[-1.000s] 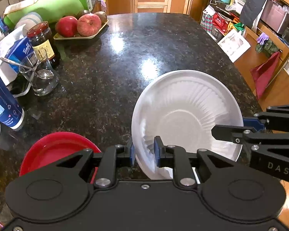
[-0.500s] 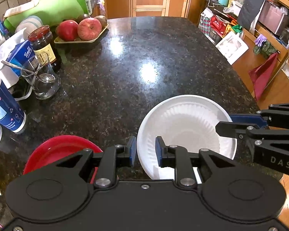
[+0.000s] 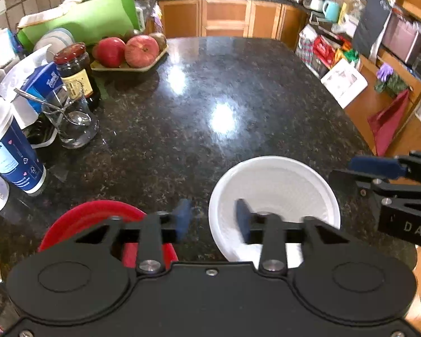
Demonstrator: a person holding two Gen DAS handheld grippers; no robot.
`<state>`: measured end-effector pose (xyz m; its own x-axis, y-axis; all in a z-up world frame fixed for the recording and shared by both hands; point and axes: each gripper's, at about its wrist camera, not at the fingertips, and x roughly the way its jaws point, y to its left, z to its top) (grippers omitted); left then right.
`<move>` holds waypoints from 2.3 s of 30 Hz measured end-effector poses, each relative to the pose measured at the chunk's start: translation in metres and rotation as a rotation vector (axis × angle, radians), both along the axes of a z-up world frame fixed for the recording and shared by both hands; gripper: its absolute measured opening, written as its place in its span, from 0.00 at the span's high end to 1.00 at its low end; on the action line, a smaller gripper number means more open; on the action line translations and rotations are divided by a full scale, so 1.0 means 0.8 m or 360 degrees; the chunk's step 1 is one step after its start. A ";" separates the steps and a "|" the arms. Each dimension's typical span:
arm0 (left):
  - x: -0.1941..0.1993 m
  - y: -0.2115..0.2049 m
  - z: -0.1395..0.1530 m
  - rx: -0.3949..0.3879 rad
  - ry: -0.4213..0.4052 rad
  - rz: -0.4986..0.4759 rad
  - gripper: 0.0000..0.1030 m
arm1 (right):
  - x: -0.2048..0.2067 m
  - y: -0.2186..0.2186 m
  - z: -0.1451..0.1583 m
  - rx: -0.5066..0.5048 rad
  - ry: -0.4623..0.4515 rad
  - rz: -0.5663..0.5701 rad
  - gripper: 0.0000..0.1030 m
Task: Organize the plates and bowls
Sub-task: 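Lower the ribbed bowl into the white bowls and open both grippers, then move both grippers back to the rim of the stacked white bowls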
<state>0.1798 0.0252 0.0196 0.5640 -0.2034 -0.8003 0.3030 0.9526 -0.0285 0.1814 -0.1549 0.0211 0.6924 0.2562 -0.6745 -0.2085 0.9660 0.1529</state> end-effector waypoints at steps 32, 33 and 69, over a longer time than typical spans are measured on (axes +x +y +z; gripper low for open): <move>-0.030 0.043 0.003 -0.0038 -0.0475 0.0127 0.32 | -0.095 0.064 -0.017 -0.0095 -0.0563 -0.0456 0.36; -0.033 0.043 0.003 -0.0037 -0.0489 0.0142 0.30 | -0.099 0.063 -0.018 -0.0073 -0.0584 -0.0442 0.32; -0.058 0.008 -0.022 -0.0034 -0.0429 0.0274 0.30 | -0.065 0.038 -0.041 -0.0245 -0.0659 -0.0083 0.33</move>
<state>0.1336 0.0316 0.0021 0.7830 -0.1017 -0.6137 0.1367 0.9906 0.0102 0.1293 -0.1247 -0.0114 0.9215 0.1320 -0.3654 -0.1722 0.9818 -0.0796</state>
